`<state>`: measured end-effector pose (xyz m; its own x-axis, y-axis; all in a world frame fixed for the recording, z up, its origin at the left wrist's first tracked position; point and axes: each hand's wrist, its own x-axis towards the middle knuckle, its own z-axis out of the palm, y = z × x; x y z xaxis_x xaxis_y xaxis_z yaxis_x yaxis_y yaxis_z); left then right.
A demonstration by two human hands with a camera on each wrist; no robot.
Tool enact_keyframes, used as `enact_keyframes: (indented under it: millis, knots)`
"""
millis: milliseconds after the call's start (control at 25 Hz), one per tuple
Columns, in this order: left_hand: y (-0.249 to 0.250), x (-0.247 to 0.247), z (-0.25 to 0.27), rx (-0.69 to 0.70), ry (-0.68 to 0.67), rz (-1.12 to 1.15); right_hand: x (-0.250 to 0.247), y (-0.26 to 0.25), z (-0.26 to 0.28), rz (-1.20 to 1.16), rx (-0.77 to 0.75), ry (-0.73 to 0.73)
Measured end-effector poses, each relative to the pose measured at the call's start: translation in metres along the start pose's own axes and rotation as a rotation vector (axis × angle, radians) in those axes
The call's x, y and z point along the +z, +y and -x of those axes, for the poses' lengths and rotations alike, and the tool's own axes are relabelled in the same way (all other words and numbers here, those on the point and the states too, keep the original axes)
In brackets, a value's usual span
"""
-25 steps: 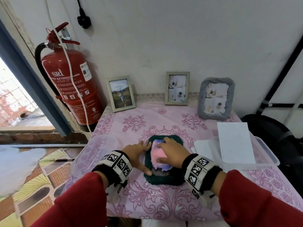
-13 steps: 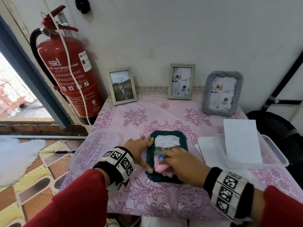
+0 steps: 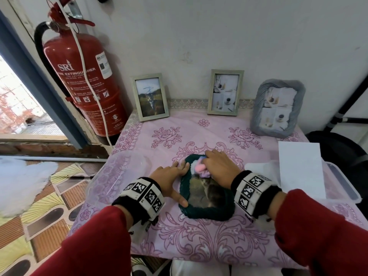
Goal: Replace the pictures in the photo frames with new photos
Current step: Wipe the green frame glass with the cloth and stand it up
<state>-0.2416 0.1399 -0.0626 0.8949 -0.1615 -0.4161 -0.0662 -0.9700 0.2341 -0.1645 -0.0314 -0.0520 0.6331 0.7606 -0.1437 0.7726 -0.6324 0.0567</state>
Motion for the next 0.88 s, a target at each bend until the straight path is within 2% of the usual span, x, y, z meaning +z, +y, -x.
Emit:
enact_keyframes:
  millis: [120,280,400,520,720,880]
  knots:
    - [-0.002,0.001,0.000,0.000,0.021,0.023,0.004,-0.015,0.003,-0.034,-0.070,0.000]
    - [-0.002,0.002,0.000,-0.021,0.016,-0.016,0.014,-0.027,0.048,-0.110,-0.205,0.038]
    - [0.000,0.001,0.001,-0.033,-0.002,-0.047,0.014,-0.022,0.081,0.018,-0.256,0.068]
    - [0.003,-0.002,0.001,-0.039,-0.029,-0.072,0.012,-0.005,0.088,0.192,-0.209,0.068]
    - [0.004,-0.003,0.003,-0.025,-0.035,-0.025,0.003,0.019,0.053,0.266,-0.051,0.046]
    - [0.003,-0.002,0.002,-0.018,-0.025,0.020,0.001,0.020,0.019,0.156,0.032,0.006]
